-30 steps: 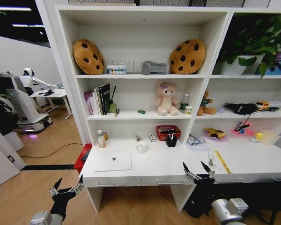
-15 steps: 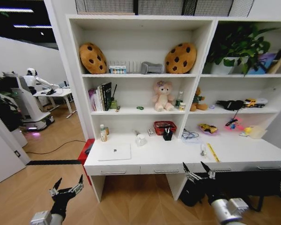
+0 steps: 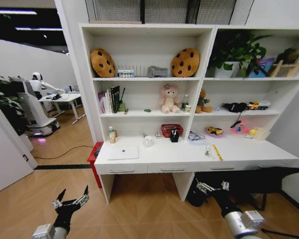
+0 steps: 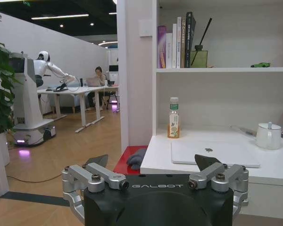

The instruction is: Organize the objects on the table.

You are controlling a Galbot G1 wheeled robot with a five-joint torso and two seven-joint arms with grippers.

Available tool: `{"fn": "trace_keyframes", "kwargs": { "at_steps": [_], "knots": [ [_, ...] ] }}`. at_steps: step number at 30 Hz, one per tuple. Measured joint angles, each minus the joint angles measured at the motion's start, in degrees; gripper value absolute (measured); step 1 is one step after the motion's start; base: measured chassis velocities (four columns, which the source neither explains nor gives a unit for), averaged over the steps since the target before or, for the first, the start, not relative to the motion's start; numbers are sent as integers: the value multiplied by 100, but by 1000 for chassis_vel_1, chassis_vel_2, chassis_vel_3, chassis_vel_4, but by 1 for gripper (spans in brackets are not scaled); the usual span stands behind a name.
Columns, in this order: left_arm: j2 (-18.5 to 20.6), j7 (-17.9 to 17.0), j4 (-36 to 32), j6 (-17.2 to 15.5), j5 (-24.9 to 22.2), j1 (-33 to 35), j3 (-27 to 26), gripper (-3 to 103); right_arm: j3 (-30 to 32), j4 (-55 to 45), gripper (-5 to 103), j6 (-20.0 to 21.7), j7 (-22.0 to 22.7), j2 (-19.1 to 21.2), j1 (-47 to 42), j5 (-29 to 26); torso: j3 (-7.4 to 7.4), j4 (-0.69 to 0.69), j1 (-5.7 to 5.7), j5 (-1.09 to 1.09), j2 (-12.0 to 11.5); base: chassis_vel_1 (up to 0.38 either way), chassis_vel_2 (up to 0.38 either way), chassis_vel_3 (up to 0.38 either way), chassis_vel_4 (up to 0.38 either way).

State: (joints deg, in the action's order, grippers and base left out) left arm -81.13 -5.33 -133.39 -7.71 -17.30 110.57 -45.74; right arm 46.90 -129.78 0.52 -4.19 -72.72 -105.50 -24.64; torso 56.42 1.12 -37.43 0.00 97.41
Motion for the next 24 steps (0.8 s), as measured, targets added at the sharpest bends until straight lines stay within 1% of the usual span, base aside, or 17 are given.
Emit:
{"fn": "trace_keyframes", "kwargs": {
  "at_steps": [24],
  "knots": [
    [0,0,0,0,0,-1,0,100,0,0,100,0,0,0,1,0,1,0,-3,0,-2,5,-2,-4,5]
  ]
}}
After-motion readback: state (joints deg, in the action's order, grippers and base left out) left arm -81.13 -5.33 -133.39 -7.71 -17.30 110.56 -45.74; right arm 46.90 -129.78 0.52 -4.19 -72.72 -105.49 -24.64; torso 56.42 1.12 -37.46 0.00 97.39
